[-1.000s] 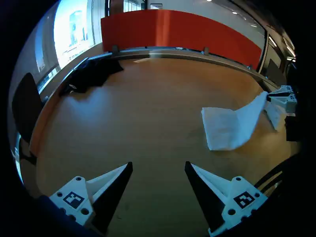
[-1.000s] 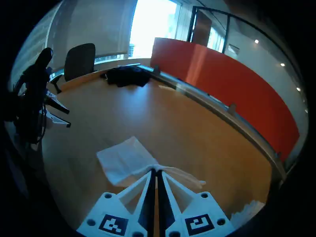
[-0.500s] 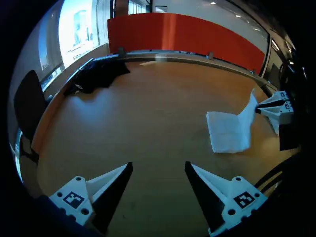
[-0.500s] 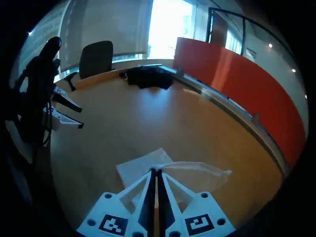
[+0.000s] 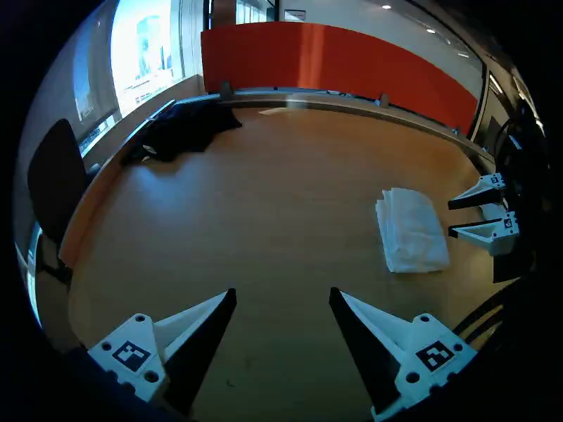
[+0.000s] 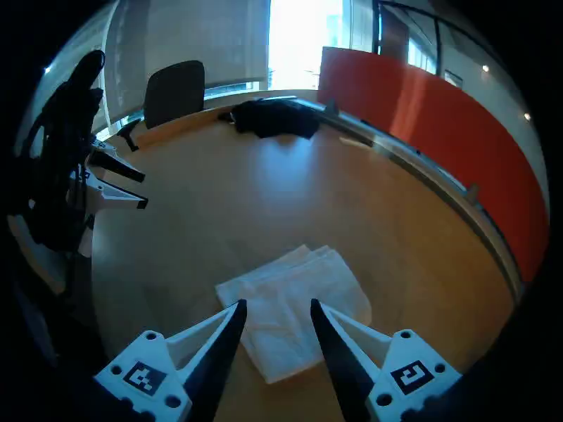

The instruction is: Fold towel

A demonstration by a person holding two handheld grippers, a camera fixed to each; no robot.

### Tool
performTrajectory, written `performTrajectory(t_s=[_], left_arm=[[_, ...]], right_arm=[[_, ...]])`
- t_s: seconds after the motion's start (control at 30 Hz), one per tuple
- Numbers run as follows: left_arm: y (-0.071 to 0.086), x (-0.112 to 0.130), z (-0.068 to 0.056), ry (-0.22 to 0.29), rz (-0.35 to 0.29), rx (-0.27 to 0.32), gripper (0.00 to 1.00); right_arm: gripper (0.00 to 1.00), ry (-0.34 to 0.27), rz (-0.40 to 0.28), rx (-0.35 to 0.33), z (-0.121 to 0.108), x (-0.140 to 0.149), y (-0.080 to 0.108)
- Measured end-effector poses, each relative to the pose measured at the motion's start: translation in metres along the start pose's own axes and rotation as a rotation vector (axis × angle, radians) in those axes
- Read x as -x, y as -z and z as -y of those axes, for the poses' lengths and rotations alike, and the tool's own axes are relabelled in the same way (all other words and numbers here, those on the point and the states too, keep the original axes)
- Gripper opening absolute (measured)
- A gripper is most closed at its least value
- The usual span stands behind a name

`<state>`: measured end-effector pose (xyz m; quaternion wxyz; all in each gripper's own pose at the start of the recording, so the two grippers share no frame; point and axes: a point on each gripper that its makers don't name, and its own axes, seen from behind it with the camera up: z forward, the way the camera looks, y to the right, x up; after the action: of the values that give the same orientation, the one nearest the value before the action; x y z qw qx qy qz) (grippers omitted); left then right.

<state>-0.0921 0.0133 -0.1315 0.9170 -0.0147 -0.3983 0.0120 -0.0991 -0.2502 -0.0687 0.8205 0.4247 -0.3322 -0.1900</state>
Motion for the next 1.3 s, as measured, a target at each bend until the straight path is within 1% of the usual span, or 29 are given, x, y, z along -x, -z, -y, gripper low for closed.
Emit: performTrajectory(t_s=[0.13, 0.27, 0.57, 0.87, 1.07, 1.3], left_arm=[[-0.002, -0.002, -0.003, -0.006, -0.001, 0.005, 0.99], [-0.003, -0.004, -0.007, -0.013, -0.003, 0.009, 0.99], [-0.002, -0.004, -0.011, -0.019, -0.004, 0.014, 0.99], [-0.002, -0.002, -0.012, -0.018, -0.002, 0.013, 0.99], [-0.003, -0.001, -0.013, -0.017, 0.000, 0.014, 0.99], [-0.004, -0.001, -0.014, -0.015, 0.000, 0.016, 0.99]], right_arm=[[0.79, -0.016, 0.005, 0.014, -0.006, 0.007, 0.004], [0.79, -0.033, 0.011, 0.029, -0.010, 0.015, 0.007], [0.79, -0.061, 0.047, 0.040, -0.007, 0.043, 0.007], [0.79, -0.092, 0.109, 0.043, 0.000, 0.082, 0.001], [0.79, -0.097, 0.143, 0.050, 0.001, 0.102, -0.001], [0.72, -0.101, 0.163, 0.057, 0.003, 0.115, -0.001]])
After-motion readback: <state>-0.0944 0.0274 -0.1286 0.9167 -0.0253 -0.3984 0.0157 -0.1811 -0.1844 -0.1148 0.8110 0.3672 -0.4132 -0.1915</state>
